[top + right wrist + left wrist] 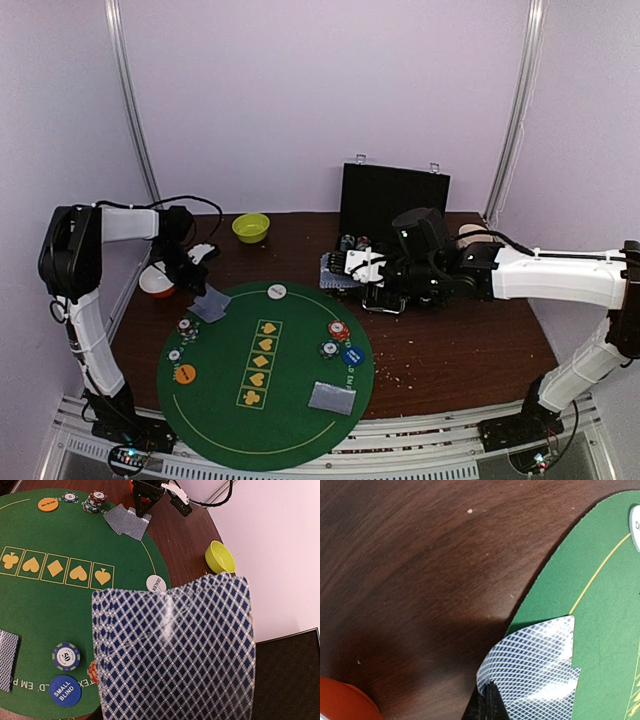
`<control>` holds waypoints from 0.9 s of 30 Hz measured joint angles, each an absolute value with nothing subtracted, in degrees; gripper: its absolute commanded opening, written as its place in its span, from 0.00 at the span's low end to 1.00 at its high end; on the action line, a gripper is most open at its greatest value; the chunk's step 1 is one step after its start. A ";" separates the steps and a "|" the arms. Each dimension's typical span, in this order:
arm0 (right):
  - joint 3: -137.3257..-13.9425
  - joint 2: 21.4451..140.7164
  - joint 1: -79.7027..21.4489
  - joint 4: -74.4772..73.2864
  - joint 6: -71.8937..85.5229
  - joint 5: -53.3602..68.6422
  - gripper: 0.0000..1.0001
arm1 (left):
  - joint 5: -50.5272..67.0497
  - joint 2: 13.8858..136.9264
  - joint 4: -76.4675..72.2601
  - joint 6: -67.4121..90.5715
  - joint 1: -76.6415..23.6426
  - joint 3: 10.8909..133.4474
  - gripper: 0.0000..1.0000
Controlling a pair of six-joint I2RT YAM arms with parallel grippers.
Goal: Distribute texas hold em gaming equipment
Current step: Distribute the poker card in the big blind area.
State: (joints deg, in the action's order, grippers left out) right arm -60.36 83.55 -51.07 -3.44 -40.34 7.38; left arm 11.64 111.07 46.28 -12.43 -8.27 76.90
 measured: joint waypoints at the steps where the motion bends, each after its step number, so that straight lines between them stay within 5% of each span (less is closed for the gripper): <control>1: -60.36 83.55 -51.07 -3.44 -40.32 7.38 0.47 | 11.49 111.07 46.28 -12.67 -8.43 77.03 0.02; 22: -60.36 83.55 -51.07 -4.43 -40.16 7.84 0.47 | 10.66 112.22 44.53 -19.00 -10.50 77.25 0.03; 27: -60.36 83.55 -51.07 -4.67 -40.18 7.84 0.47 | 9.32 113.38 44.14 -19.18 -10.72 77.28 0.15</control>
